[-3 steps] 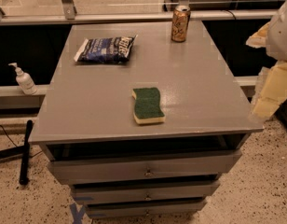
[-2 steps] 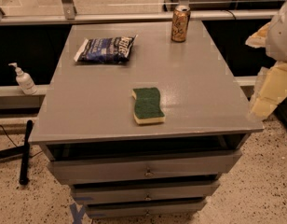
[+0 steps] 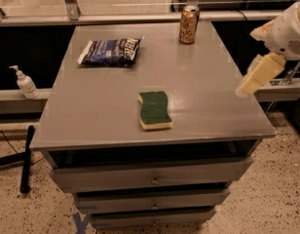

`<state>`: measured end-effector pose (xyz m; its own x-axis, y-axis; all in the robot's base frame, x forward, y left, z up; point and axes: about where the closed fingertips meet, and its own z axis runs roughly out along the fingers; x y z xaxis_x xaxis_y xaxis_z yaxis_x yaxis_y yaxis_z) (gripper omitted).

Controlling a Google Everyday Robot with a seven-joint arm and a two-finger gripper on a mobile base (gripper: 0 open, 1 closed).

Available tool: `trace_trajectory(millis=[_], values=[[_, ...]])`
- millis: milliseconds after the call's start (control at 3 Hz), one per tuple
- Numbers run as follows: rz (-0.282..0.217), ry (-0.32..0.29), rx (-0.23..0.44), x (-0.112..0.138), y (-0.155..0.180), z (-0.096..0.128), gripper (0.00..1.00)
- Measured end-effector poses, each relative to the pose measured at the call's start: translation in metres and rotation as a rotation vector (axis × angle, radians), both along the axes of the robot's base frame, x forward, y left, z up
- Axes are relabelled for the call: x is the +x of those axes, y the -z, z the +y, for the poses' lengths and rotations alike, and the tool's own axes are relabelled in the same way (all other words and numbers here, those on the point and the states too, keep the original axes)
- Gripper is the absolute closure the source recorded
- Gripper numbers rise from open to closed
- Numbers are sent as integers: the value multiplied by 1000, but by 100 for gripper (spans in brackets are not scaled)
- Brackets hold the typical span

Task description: Move orange can near sponge

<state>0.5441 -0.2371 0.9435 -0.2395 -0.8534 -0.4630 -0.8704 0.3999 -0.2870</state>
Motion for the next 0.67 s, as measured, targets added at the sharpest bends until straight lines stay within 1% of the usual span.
trace_trajectory(millis=[333,667], values=[[-92,51,134,71,4,-1,0],[-163,92,265,130,8,6,0]])
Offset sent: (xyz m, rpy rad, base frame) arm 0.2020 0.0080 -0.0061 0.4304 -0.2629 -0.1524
